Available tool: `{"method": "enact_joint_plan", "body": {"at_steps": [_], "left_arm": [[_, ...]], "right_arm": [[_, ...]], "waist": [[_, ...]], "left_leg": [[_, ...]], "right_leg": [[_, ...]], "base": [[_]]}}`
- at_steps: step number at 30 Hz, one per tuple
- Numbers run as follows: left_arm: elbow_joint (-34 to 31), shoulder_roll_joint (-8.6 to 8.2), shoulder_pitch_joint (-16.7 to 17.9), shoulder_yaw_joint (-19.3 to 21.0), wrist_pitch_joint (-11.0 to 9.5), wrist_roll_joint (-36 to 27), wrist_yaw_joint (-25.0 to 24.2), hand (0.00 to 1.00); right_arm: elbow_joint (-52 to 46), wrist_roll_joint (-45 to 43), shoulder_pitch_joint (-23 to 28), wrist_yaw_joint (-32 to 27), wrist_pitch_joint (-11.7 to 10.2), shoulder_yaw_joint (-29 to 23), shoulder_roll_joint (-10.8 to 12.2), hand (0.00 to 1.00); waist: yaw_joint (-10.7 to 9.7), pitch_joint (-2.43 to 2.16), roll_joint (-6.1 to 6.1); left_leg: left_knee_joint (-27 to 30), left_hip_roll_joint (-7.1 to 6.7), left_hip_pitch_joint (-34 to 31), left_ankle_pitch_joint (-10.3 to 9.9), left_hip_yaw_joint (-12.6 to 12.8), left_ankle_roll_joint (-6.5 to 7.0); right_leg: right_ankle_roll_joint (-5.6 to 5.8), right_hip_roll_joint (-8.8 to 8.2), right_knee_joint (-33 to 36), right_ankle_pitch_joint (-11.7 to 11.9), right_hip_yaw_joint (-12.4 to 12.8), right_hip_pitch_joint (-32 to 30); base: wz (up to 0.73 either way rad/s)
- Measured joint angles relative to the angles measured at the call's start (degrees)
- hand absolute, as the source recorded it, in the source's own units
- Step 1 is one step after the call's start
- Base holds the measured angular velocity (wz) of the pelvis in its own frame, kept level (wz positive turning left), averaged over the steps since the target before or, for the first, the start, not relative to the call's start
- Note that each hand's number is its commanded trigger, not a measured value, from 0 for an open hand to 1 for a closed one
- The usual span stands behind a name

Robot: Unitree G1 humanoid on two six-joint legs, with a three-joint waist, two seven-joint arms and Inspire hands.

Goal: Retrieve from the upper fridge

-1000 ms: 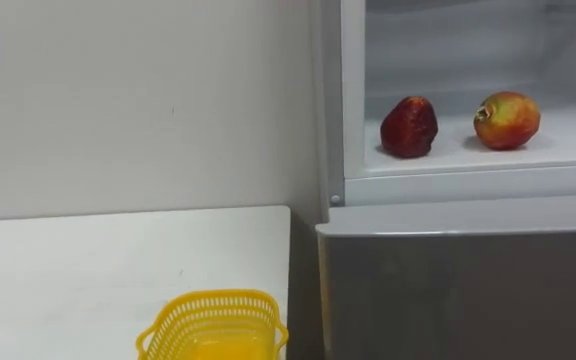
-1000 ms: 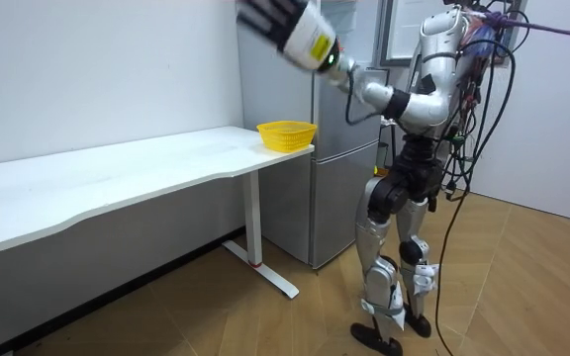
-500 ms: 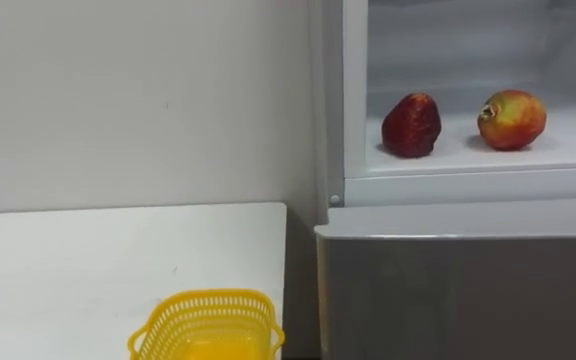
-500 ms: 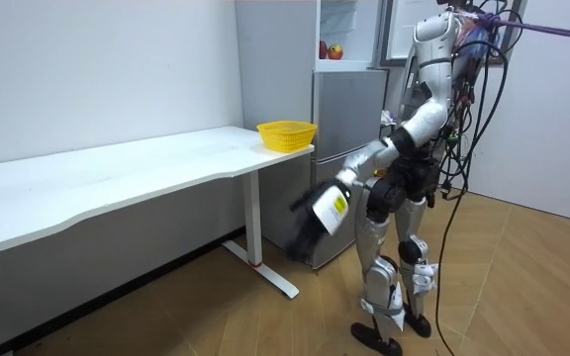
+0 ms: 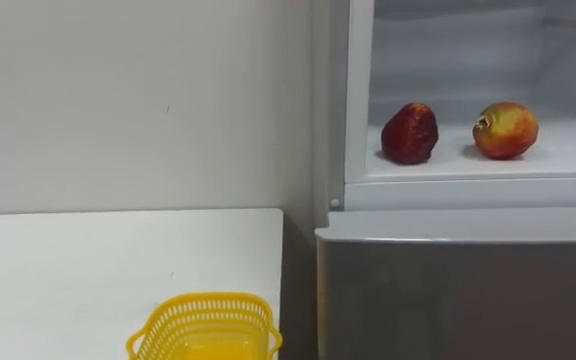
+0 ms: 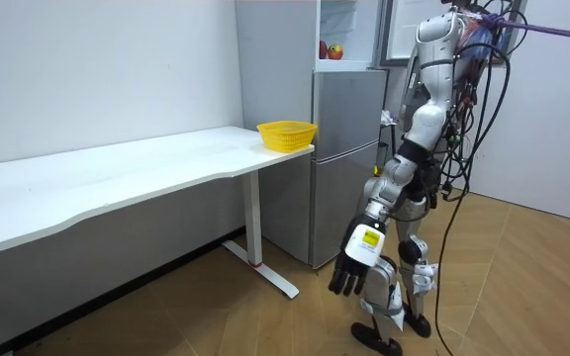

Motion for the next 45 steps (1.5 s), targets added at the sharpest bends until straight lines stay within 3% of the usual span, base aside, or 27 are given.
{"method": "enact_joint_plan", "body": {"at_steps": [5,11,14,18,25,27,32,38,45], "left_arm": [[0.6,0.45,-2.5,-5.5,2.7,6.4,-4.8,0.0],[0.1,0.51,-4.7,-7.2,3.1,10.1,-9.2,0.0],[0.0,1.38,-4.9,-9.4,3.3,12.0,-10.5,0.0],[-0.1,1.44,-5.0,-9.6,4.0,15.0,-10.9,0.0],[-0.2,1.47,-5.7,-9.9,3.8,16.7,-11.6,0.0],[-0.2,1.42,-5.8,-10.0,3.3,17.8,-11.7,0.0],[-0.2,1.27,-5.7,-10.1,2.5,17.8,-12.0,0.0],[-3.2,0.86,-4.6,-9.9,1.7,19.0,-11.7,0.0],[-4.4,0.67,-3.9,-10.1,-1.1,18.3,-10.7,0.0]], "right_arm": [[0.3,0.2,-1.3,0.2,0.0,0.3,0.1,0.0],[0.2,0.2,-1.1,-0.1,0.1,0.3,0.3,0.0],[0.2,0.6,-1.3,-0.6,0.8,0.2,1.1,0.0],[0.0,2.1,-1.8,-2.0,0.7,0.1,2.2,0.0],[-3.9,11.5,-2.3,-8.4,-0.9,-0.4,2.4,0.0],[-6.8,17.4,-2.1,-11.1,-2.9,-1.2,2.8,0.0],[-17.4,20.0,-0.4,-13.2,-6.1,-1.4,3.8,0.0],[-30.4,22.0,1.2,-16.2,-7.9,-2.4,4.0,0.0],[-51.0,22.9,4.3,-23.2,-9.9,-3.5,5.3,0.0]], "waist": [[-1.2,0.17,-0.43],[-2.4,0.19,-1.2],[-3.2,0.13,-1.31],[-4.2,-0.02,-1.54],[-4.4,0.2,-1.17],[-4.6,0.21,-1.01],[-5.9,0.04,-0.65],[-7.5,-0.15,-0.49],[-8.6,-0.31,-0.35]], "left_leg": [[0.0,0.0,0.1,0.0,0.5,0.0],[-0.2,-0.01,-0.1,0.1,1.4,0.06],[-0.6,-0.08,-0.1,0.1,1.4,0.05],[-1.3,-0.13,0.1,0.1,1.5,0.02],[-1.5,-0.09,0.1,0.0,2.3,0.07],[-1.4,0.0,0.1,0.0,2.4,0.08],[-1.3,0.24,-1.0,0.0,2.8,0.13],[-1.5,0.35,-1.0,0.0,3.7,0.14],[-1.7,0.49,-1.1,0.0,5.3,0.07]], "right_leg": [[-0.02,-0.12,-0.1,-0.2,1.1,-0.5],[0.1,-0.1,-0.1,-0.3,1.3,-1.2],[0.15,0.0,-0.1,-0.3,1.5,-1.3],[0.18,0.13,-0.2,-0.3,2.5,-1.6],[0.35,0.16,-0.1,-0.1,2.9,-1.9],[0.34,0.23,-0.2,0.0,3.0,-1.9],[0.22,0.35,0.0,0.3,3.1,-2.9],[0.25,0.51,0.0,0.4,4.2,-3.5],[0.22,0.69,0.1,0.4,5.4,-4.6]], "base": [[-0.07],[-0.06],[-0.02],[-0.04],[-0.05],[0.0],[-0.03],[-0.09],[-0.09]]}}
